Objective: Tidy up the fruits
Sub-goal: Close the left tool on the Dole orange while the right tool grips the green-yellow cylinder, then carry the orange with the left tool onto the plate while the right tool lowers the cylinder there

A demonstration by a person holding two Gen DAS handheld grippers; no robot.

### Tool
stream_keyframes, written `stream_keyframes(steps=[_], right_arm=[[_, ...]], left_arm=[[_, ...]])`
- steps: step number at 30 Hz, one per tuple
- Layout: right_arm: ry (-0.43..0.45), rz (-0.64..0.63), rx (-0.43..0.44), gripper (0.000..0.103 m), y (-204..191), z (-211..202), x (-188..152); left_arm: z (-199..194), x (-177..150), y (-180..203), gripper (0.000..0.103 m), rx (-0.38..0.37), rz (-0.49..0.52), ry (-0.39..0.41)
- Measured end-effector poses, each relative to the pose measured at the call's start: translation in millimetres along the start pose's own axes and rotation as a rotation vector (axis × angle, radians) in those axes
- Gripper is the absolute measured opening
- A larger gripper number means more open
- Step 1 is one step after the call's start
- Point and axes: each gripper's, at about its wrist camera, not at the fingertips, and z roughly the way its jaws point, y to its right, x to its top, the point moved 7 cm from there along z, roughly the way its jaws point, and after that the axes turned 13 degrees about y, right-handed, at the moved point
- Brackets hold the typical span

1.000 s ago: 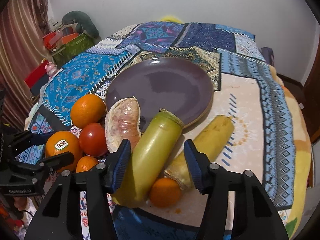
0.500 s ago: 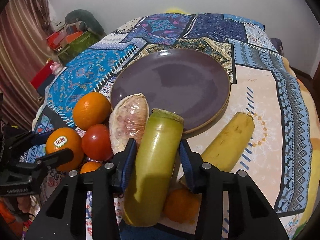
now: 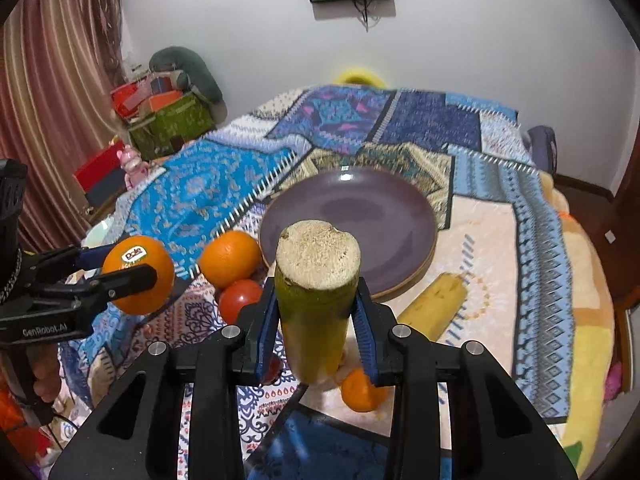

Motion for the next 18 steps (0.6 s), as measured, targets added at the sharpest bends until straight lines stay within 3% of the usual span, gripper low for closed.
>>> stream_keyframes(steps=[9, 18], right_arm=[[0.083, 0.001, -0.025, 0.032, 6.2, -21.8, 31.2], [0.128, 0.003, -0.052, 0.032, 24.3, -22.2, 50.5]], left_arm=[[-14.2, 41.7, 14.5, 0.068, -0.011, 0.025, 0.091], [5.1, 68.7, 21.5, 0.068, -0.013, 0.058, 0.123]])
